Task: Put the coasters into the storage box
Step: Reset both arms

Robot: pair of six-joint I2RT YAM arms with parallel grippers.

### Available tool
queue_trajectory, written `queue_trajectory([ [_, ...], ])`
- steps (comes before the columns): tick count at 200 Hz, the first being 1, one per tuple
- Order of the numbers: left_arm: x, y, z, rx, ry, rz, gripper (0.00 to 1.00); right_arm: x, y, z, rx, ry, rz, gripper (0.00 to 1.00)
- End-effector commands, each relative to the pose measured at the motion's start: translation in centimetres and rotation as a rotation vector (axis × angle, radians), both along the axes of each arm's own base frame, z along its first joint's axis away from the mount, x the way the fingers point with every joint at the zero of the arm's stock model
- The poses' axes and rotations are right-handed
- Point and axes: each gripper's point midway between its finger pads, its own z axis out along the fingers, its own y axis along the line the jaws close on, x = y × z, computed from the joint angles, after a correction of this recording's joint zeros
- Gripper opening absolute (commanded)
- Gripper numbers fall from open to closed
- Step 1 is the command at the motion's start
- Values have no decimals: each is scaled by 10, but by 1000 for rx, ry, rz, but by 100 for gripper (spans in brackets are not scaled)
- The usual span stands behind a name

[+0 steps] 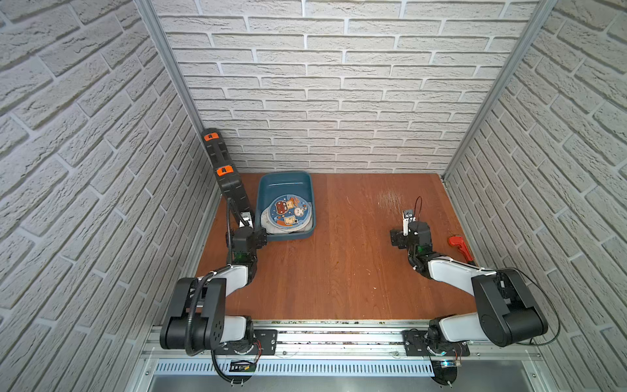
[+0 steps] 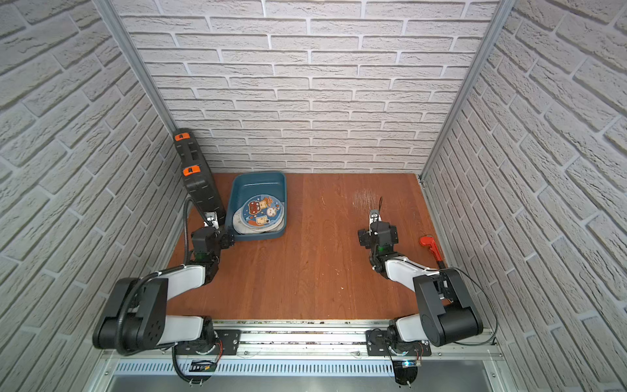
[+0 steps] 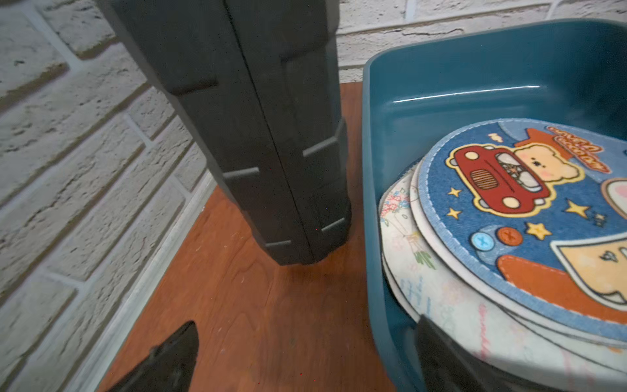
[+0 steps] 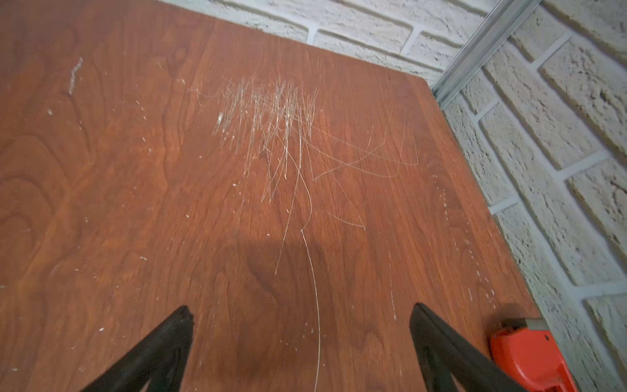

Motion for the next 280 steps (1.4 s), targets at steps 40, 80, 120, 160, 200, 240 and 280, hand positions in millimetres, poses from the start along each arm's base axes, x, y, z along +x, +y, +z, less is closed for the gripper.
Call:
queue_trajectory([
  [40, 11, 2, -2, -72, -168, -76, 98, -8, -17, 24, 62, -275, -102, 100],
  [80, 10, 16, -4, -84, -159, 7, 98, 11, -10, 14, 73, -149, -65, 100],
  [120, 20, 22, -9, -62, -89, 63, 98, 16, -12, 9, 101, -112, -57, 100],
  [160, 20, 21, -10, -63, -87, 63, 98, 16, -12, 10, 103, -116, -55, 100],
  [200, 20, 21, -9, -63, -88, 62, 98, 15, -12, 9, 101, -112, -54, 100],
  [240, 20, 22, -10, -62, -86, 64, 98, 16, -12, 9, 100, -112, -54, 100],
  [280, 20, 22, -10, -62, -86, 64, 98, 16, -12, 9, 101, -112, -54, 100],
])
